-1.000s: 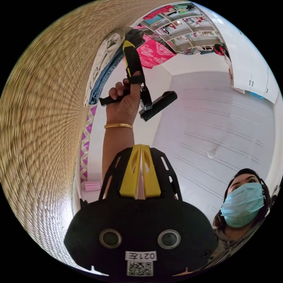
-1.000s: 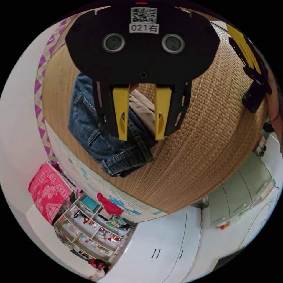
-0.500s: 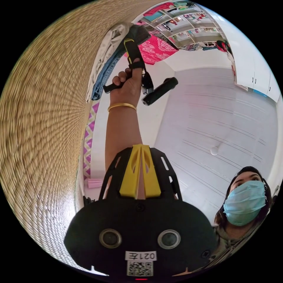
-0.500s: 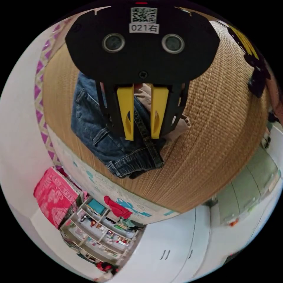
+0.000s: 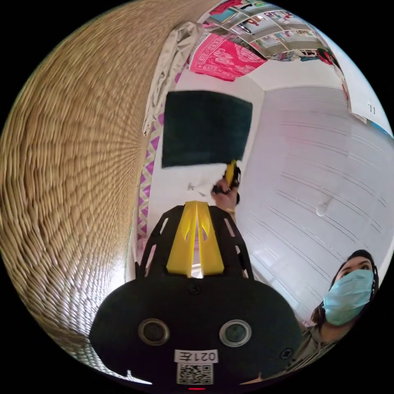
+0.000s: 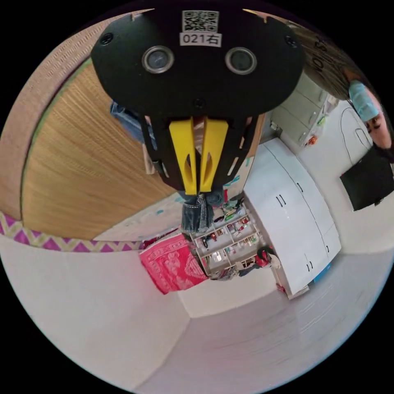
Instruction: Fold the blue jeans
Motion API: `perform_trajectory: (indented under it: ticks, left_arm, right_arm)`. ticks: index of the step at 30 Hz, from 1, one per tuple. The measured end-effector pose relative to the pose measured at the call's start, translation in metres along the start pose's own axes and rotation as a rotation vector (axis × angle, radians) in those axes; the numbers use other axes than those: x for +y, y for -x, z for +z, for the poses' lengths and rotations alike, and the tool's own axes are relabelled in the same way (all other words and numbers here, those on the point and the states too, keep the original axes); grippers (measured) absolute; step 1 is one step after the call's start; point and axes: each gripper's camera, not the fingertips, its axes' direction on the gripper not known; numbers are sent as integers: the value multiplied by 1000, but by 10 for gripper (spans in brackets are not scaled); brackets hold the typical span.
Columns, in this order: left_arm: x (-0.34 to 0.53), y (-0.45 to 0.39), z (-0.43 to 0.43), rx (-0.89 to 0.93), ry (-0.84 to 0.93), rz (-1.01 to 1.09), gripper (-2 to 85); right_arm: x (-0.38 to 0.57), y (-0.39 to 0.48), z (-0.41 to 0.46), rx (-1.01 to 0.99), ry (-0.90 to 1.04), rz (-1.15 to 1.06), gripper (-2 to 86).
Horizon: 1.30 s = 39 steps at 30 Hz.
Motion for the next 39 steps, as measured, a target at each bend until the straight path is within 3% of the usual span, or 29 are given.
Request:
perform_trajectory:
  ticks: [3,5,12,14,17,19,21,26,28,31,35,39]
  left_arm:
    - [5,-1,19,-56,19,26,-9]
    - [9,-3,31,-91,38,42,-9]
    - [29,-33,93,-300,205,167,-9]
    - [35,-48,116,-391,328,188,-9]
    - [58,-83,140,-611,481,356,-9]
    - [85,-111,153,-827,573,578,-7]
    - [108,-128,159,-920,625,725,-2]
    - [147,-159,162,-958,644,865,64]
    - [154,-162,164,-923,656,833,71]
    - [165,-168,170,-935,663,832,52]
    - [190,-180,194,-980,703,912,1]
    - [230,-182,248,-984,785,1033,-7]
  right_arm:
    - [34,40,-92,100,9,-88,-9]
    - [87,92,-131,212,118,-183,-9]
    - [375,183,-79,506,567,-259,-1]
    - [476,187,-56,444,658,-170,17]
    - [539,208,-62,444,507,-109,67]
    - [558,228,-67,487,395,-144,84]
    - [573,245,-55,504,369,-207,99]
    - [629,276,58,572,500,-371,116]
    - [644,268,92,681,493,-333,97]
    - [663,246,108,664,437,-255,54]
    - [675,216,-14,481,83,69,49]
    - [731,201,-157,504,-206,256,49]
